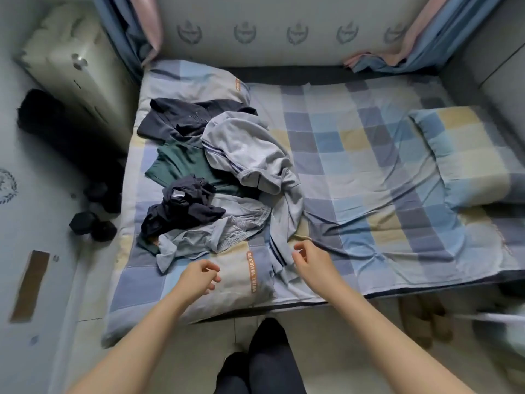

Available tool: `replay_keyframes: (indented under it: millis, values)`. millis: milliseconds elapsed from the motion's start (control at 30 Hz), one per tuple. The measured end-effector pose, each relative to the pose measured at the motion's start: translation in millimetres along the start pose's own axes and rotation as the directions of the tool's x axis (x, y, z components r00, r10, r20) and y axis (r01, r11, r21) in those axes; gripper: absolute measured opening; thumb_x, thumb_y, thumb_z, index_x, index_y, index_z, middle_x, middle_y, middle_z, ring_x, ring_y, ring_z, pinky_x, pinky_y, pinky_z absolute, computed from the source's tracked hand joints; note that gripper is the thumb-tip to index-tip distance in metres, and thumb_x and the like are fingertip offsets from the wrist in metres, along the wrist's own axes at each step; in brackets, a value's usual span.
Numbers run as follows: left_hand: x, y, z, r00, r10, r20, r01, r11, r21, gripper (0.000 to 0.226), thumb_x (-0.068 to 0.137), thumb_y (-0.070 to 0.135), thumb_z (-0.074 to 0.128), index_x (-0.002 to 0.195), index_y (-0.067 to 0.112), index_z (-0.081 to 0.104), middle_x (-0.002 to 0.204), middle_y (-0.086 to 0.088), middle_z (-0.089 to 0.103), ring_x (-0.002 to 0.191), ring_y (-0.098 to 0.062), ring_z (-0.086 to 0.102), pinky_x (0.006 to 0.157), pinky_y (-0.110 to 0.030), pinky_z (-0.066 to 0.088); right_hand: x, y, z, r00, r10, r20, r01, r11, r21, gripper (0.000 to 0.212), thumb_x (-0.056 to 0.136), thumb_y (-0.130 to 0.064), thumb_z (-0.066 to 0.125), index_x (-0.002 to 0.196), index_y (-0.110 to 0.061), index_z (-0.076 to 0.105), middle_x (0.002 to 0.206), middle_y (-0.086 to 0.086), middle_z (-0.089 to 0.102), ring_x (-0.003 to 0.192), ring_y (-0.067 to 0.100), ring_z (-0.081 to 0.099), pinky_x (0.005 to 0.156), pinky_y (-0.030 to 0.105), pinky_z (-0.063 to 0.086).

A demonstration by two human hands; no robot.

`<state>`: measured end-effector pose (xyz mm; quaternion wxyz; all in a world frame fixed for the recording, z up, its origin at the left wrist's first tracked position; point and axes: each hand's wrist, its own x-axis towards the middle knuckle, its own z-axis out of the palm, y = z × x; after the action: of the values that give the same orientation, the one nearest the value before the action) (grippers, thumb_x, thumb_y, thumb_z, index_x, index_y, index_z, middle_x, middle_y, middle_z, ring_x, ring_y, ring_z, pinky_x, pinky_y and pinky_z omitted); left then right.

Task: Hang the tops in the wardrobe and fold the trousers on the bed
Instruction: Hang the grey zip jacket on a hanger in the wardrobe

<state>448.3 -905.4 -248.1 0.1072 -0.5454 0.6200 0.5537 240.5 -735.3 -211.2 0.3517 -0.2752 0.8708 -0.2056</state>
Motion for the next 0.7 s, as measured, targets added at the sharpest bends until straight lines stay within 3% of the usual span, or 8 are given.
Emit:
replay_keyframes:
  millis: [100,200,267,367,433,533,633,700]
  values:
    - [41,15,-2,0.998,-0.042,-0.045,0.042,0.999,-0.016,0.016,0.093,0.006,0.049,0.102,0.007,0.062,0.092,-0.009,0.068,0.069,-0.020,0.057,0.063,-0.026,0.045,72,10,-4,0.998,0.045,0.046,-0.045,0.999,-0.019,0.024,0.098,-0.030,0.044,0.111,-0.013,0.055,0.107,0.006,0.063,0.090,0.020,0.052,0.071,0.031,0.036]
    - [87,32,3,0.996,-0.031,-0.087,0.033,0.999,0.021,0.013,0.093,0.011,0.055,0.101,0.011,0.065,0.098,-0.006,0.067,0.088,-0.025,0.063,0.072,-0.030,0.048,139,27,-3,0.995,0.073,0.067,-0.067,0.994,-0.081,0.020,0.098,-0.029,0.043,0.102,-0.013,0.055,0.104,0.008,0.063,0.085,0.021,0.049,0.070,0.031,0.035]
    - [125,42,10,0.994,-0.004,-0.110,0.013,0.997,0.081,0.012,0.091,0.013,0.057,0.099,0.013,0.066,0.098,-0.005,0.067,0.092,-0.024,0.061,0.074,-0.030,0.047,187,37,1,0.995,0.067,0.073,-0.057,0.989,-0.139,0.019,0.097,-0.028,0.044,0.095,-0.012,0.054,0.099,0.009,0.063,0.087,0.025,0.054,0.068,0.032,0.034]
    - [178,53,22,0.993,0.029,-0.112,-0.006,0.980,0.199,0.011,0.090,0.016,0.056,0.094,0.018,0.065,0.092,0.000,0.067,0.086,-0.020,0.061,0.065,-0.027,0.045,254,47,12,0.997,0.041,0.062,-0.030,0.984,-0.174,0.025,0.095,-0.024,0.045,0.080,-0.006,0.053,0.084,0.014,0.062,0.085,0.033,0.058,0.061,0.035,0.033]
    - [210,55,32,0.993,0.071,-0.093,-0.039,0.949,0.312,0.018,0.090,0.017,0.055,0.104,0.016,0.065,0.106,-0.002,0.066,0.094,-0.020,0.061,0.073,-0.027,0.045,294,49,22,0.997,0.028,0.072,-0.012,0.977,-0.211,0.028,0.096,-0.025,0.045,0.075,-0.008,0.048,0.084,0.016,0.060,0.088,0.035,0.058,0.063,0.035,0.033]
    - [256,58,45,0.985,0.164,-0.049,-0.122,0.877,0.466,0.028,0.092,0.019,0.053,0.119,0.015,0.060,0.125,-0.005,0.057,0.114,-0.023,0.055,0.093,-0.031,0.043,355,46,41,0.996,0.021,0.082,0.001,0.966,-0.258,0.027,0.098,-0.030,0.045,0.091,-0.004,0.052,0.108,0.021,0.060,0.101,0.037,0.056,0.074,0.036,0.038]
    - [296,64,49,0.970,0.241,0.000,-0.205,0.825,0.526,0.026,0.094,0.021,0.049,0.119,0.016,0.057,0.123,-0.003,0.052,0.115,-0.022,0.052,0.096,-0.035,0.042,410,41,60,0.996,0.024,0.083,0.003,0.949,-0.316,0.044,0.098,-0.037,0.046,0.120,0.000,0.049,0.129,0.021,0.050,0.118,0.039,0.049,0.091,0.040,0.041]
    - [321,65,49,0.966,0.256,0.018,-0.223,0.801,0.555,0.026,0.095,0.021,0.048,0.118,0.016,0.057,0.123,-0.003,0.051,0.114,-0.022,0.051,0.097,-0.036,0.042,443,38,73,0.988,0.016,0.155,0.047,0.918,-0.395,0.050,0.096,-0.043,0.048,0.128,-0.005,0.047,0.142,0.019,0.035,0.128,0.042,0.036,0.100,0.045,0.036]
